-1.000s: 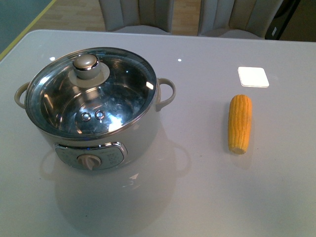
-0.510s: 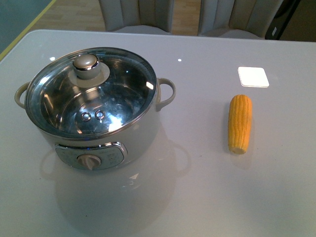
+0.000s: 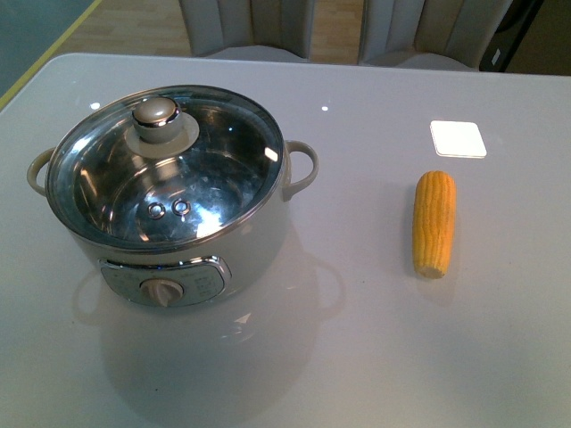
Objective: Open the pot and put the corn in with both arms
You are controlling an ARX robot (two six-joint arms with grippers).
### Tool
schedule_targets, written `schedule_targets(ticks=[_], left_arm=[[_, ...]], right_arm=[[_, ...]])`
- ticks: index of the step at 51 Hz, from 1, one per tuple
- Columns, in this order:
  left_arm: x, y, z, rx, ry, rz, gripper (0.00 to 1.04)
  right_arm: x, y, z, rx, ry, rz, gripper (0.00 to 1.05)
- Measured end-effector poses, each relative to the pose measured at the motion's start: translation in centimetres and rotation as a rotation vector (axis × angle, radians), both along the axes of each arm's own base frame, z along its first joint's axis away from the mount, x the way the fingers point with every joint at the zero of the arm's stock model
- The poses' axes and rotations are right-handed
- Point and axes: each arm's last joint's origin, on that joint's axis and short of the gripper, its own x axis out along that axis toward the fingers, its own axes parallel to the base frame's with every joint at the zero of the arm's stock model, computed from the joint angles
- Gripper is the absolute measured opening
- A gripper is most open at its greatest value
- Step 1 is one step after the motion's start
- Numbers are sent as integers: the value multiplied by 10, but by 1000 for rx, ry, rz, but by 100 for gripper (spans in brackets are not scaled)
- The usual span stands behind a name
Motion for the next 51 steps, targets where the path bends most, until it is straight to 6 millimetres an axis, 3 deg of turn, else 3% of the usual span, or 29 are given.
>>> schedule_targets(ticks=[10, 17, 34, 41, 51], left_arm=[[46, -18, 16, 21, -81, -87, 98], [84, -28, 13, 38, -115, -111, 98], [176, -49, -26, 102, -139, -118, 98], [198, -61, -45, 123, -123, -134, 98], [211, -86, -79, 197, -88, -189, 98]], right_arm=[[0, 0, 0, 0, 0, 0, 96], [0, 0, 0, 0, 0, 0, 96], [0, 0, 0, 0, 0, 0, 96], [0, 0, 0, 0, 0, 0, 96], [0, 0, 0, 0, 0, 0, 96]])
